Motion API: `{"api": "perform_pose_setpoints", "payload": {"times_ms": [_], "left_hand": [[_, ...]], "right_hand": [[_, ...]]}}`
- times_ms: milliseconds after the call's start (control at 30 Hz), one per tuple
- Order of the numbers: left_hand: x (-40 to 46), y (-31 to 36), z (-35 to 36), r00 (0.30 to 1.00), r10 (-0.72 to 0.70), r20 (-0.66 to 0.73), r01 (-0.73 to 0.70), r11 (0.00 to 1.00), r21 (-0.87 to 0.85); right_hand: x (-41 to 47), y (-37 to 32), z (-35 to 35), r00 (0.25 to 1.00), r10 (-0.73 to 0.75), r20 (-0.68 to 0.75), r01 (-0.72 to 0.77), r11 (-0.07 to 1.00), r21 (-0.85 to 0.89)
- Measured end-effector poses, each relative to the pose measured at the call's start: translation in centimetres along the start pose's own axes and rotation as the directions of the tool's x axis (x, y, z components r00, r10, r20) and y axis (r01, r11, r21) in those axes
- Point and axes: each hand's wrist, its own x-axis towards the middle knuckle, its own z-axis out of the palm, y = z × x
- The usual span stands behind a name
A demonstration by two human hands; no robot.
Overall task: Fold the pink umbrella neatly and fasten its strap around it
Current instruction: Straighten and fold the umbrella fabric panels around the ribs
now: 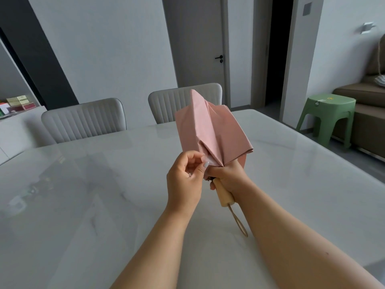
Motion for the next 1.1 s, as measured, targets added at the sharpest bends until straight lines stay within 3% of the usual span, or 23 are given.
{"api": "perform_pose_setpoints", "payload": {"times_ms": [267,467,633,900,1000,1100], "left_hand": [[0.0,0.0,0.4,0.997,0.014,-0.080,-0.003,0.991,0.137],[0.5,-0.5,0.6,0.981,0.173,-0.091,-0.130,0.924,0.359],[0.2,-1.2,-0.2,0.984,0.170,0.060,-0.180,0.948,0.261],[0.2,-0.1,0.6,0.973,0.225,0.045,-0.229,0.946,0.230],[0.3,0.1,0.8,0.989,0.146,0.023,-0.147,0.959,0.243],[0.5,0.5,0.7,0.998,-0.057,-0.015,0.058,0.990,0.128]], "right_hand": [[0.1,0.2,0.0,0.999,-0.025,0.020,0.025,1.000,0.017],[0.0,0.0,0.1,0.999,-0.030,0.026,0.030,0.999,0.022],[-0.1,-0.2,-0.3,1.000,-0.024,0.011,0.024,1.000,0.006],[-0.4,-0.5,-0.1,0.998,-0.055,0.011,0.055,0.998,0.027],[-0.5,-0.6,0.1,0.998,-0.055,0.023,0.055,0.998,0.024],[-0.4,-0.5,0.1,0.998,-0.048,0.040,0.048,0.999,0.016]]}}
